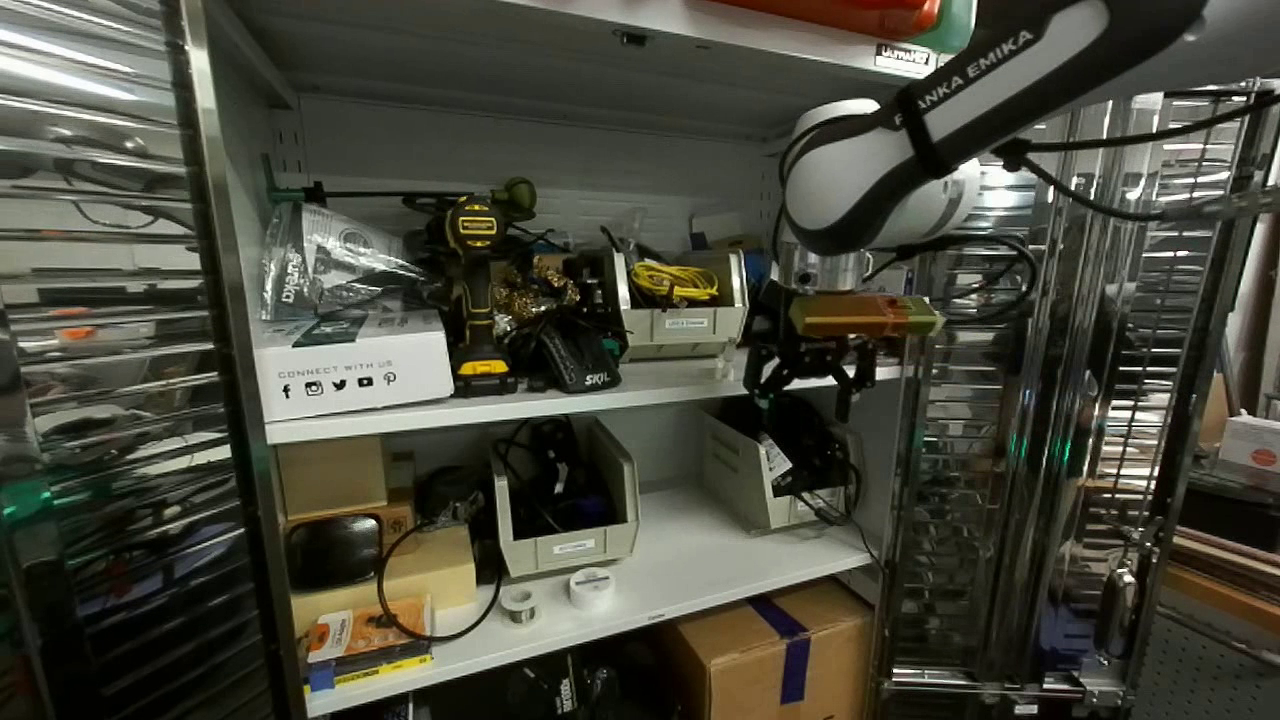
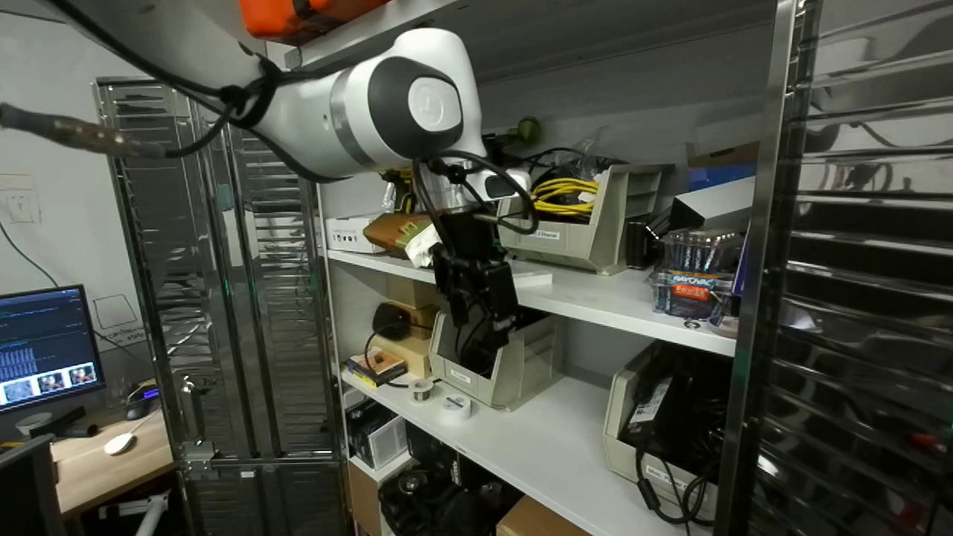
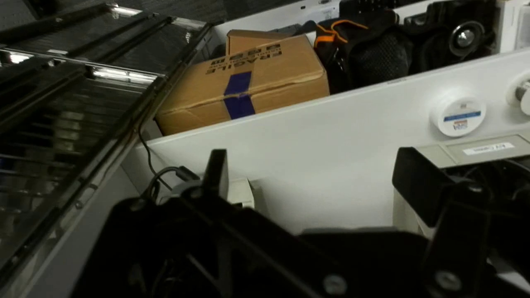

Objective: Put the white cable in the storage box

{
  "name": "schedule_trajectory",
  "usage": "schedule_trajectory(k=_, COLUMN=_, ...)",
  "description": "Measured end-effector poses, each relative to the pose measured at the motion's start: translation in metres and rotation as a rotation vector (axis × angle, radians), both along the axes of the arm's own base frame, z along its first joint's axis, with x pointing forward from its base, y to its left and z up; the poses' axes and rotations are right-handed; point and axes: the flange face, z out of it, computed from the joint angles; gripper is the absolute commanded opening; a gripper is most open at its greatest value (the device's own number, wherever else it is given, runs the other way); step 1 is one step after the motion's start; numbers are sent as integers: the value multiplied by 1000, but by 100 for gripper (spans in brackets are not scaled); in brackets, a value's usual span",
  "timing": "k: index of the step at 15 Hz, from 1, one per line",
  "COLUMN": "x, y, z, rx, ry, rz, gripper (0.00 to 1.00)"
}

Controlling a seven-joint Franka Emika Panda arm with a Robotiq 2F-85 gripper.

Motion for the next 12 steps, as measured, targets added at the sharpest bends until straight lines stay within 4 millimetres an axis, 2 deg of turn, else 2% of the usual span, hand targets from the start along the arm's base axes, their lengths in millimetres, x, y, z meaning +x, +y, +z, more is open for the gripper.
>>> schedule_trajectory(k=4, x=43, y=8, z=32, rx=20, ry=-48, rz=-31, gripper=100)
schedule_trajectory(k=7, x=66, y=8, z=52, rx=34, ry=-76, rz=-64, gripper=100)
schedule_trajectory(k=9, x=80, y=5, z=57, rx=40, ry=-76, rz=-85, gripper=100)
schedule_trajectory(k=12, x=100, y=1, z=50, rx=48, ry=-49, rz=-104, gripper=100)
